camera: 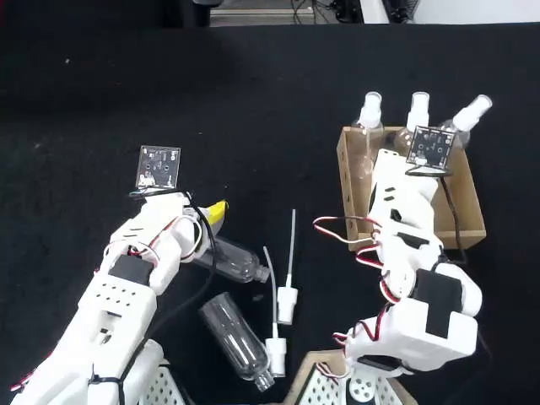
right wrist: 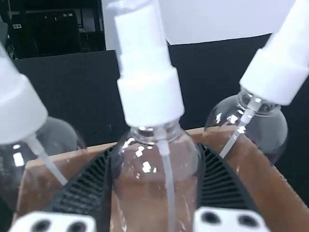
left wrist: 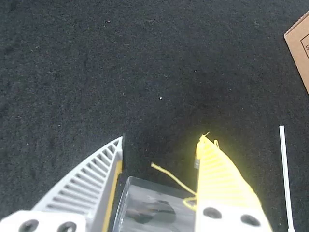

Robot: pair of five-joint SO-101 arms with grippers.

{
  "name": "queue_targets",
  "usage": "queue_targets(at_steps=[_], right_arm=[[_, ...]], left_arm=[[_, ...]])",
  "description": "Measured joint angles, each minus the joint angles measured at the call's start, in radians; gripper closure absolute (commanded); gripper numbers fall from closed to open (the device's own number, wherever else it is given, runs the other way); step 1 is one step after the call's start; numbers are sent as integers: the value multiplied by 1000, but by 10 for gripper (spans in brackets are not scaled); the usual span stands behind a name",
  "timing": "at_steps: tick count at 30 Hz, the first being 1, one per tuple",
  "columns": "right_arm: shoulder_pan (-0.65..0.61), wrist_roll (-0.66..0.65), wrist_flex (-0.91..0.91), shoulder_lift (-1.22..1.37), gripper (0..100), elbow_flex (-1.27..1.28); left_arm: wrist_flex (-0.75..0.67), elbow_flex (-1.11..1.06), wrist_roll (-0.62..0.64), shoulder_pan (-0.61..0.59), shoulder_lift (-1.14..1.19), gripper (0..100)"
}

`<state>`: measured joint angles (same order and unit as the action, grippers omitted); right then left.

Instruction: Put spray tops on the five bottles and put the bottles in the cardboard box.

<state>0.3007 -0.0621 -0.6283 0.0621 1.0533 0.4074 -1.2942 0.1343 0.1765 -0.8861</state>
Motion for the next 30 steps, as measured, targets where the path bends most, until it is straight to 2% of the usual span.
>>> queue_targets(at_steps=[30], right_arm=[[21, 2, -5, -2, 835, 17]], left_arm=[[0, 0, 0, 0, 0, 773]])
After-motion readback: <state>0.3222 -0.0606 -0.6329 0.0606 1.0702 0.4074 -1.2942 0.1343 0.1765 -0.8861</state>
